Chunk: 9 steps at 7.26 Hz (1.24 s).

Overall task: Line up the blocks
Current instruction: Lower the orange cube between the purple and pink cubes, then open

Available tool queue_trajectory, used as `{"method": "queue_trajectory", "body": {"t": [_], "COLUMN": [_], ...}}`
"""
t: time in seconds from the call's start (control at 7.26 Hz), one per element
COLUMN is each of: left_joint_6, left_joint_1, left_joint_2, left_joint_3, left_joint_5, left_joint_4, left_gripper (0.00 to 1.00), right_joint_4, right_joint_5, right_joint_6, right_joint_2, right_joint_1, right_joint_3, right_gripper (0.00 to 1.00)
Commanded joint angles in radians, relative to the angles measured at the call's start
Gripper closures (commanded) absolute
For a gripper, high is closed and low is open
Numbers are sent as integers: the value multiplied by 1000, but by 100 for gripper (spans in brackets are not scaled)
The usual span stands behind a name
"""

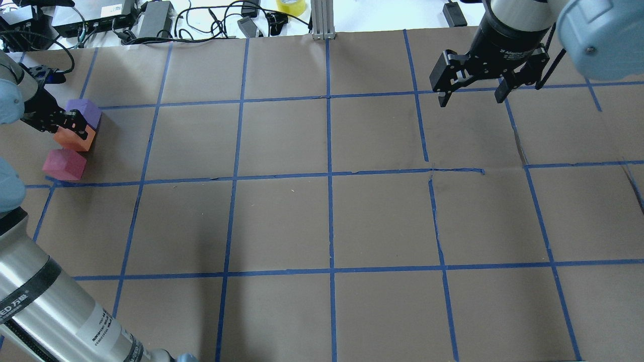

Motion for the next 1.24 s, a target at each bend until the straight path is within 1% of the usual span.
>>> {"method": "queue_trajectory", "body": {"t": [0.0, 0.14, 0.55, 0.83, 0.96, 1.1], "left_joint_6": [0, 3, 5, 3, 2, 2], "left_joint_1": [0, 0, 0, -5, -15, -17], "left_joint_2": [-5, -5, 1, 61, 116, 198], "left_joint_3": [2, 1, 2, -1, -2, -16], "left_joint_5": [1, 4, 10, 10, 10, 4], "left_joint_4": [-1, -1, -4, -32, -126, -230], "left_gripper": [74, 1, 0, 0, 0, 0], "right_joint_4": [-1, -1, -1, -4, -4, -4], "right_joint_5": [0, 0, 0, 0, 0, 0], "right_joint_6": [0, 1, 1, 0, -2, 0], "right_joint_2": [0, 0, 0, -2, -5, -5], "right_joint_1": [-1, 2, 2, 2, -2, -1], "right_joint_3": [0, 0, 0, 0, -2, -2], "right_gripper": [0, 0, 0, 0, 0, 0]}}
